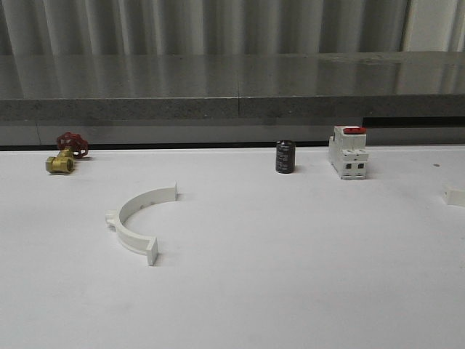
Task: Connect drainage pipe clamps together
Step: 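Move the right gripper to the other white clamp half and grasp it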
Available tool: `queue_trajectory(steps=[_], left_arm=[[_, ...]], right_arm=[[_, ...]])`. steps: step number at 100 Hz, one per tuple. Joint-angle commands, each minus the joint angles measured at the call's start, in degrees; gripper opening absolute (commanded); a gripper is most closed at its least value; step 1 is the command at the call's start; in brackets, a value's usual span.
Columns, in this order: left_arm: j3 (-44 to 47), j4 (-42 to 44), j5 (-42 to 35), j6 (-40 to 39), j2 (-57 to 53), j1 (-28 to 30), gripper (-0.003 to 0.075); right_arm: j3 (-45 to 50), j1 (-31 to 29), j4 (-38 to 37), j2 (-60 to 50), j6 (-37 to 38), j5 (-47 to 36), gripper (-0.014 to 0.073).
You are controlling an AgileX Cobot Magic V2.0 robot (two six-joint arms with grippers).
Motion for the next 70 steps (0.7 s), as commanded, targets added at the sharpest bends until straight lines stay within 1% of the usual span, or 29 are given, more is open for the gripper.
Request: queue_trajectory(steps=[1,8,17,22,26,31,34,36,38,40,41,43,46,51,56,70], left_arm=[[-0.05,0.03,-4.97,0.05,-3.37,0.22,-0.0021],[1.01,0.03,-5.25,0.05,-6.4,0.22,-0.0021],[1.72,0.14,-5.34,0.05,-8.83,0.22,-0.0021],[1.98,0.14,-5.34,0.05,-9.79,0.22,-0.0021],[2.15,0.14,-5.34,0.05,-10.41,0.22,-0.0021],[2.21,0.14,-5.14,0.05,-10.72,0.22,-0.0021],[2.21,0.14,-4.99,0.05,-10.82,0.22,-0.0021],[2.21,0.14,-4.99,0.05,-10.82,0.22,-0.0021],[2.21,0.14,-4.99,0.05,-10.82,0.22,-0.0021],[2.21,0.14,-4.99,0.05,-10.82,0.22,-0.0021],[2.21,0.14,-4.99,0.05,-10.82,0.22,-0.0021],[2.21,0.14,-4.99,0.05,-10.82,0.22,-0.0021],[2.21,0.14,-4.99,0.05,-10.82,0.22,-0.0021],[2.21,0.14,-4.99,0.05,-10.82,0.22,-0.0021],[2.21,0.14,-4.99,0.05,-10.82,0.22,-0.0021],[2.21,0.14,-4.99,0.05,-10.82,0.22,-0.0021]], right_arm=[[-5.55,-0.21,-0.69,5.48,-0.58,0.89,-0.0067],[-8.72,-0.21,-0.69,10.45,-0.58,4.48,-0.0064],[-12.38,-0.21,-0.69,16.08,-0.58,7.12,-0.006],[-14.8,-0.21,-0.69,19.41,-0.58,8.51,-0.0033],[-16.29,-0.21,-0.69,22.17,-0.58,9.64,0.0013],[-18.34,-0.21,-0.69,25.35,-0.58,10.99,0.0091],[-19.68,-0.21,-0.69,27.46,-0.58,11.6,0.0161],[-20.43,-0.21,-0.69,28.29,-0.58,11.94,0.0192],[-21.15,-0.21,-0.64,29.9,-0.58,12.47,0.0258],[-21.65,-0.21,-0.64,30.68,-0.58,12.85,0.0293],[-22.2,-0.21,-0.64,31.45,-0.58,13.03,0.0327],[-23.05,-0.21,-0.64,32.18,-0.58,13.67,0.036],[-24.27,-0.21,-0.51,34.03,-0.58,14.51,0.0437],[-26.28,-0.21,-0.39,36.81,-0.58,15.33,0.0514],[-28.26,-0.21,-0.39,39.62,-0.58,16.59,0.0542],[-34.29,-0.39,-0.27,47.57,-0.51,22.96,0.0542]])
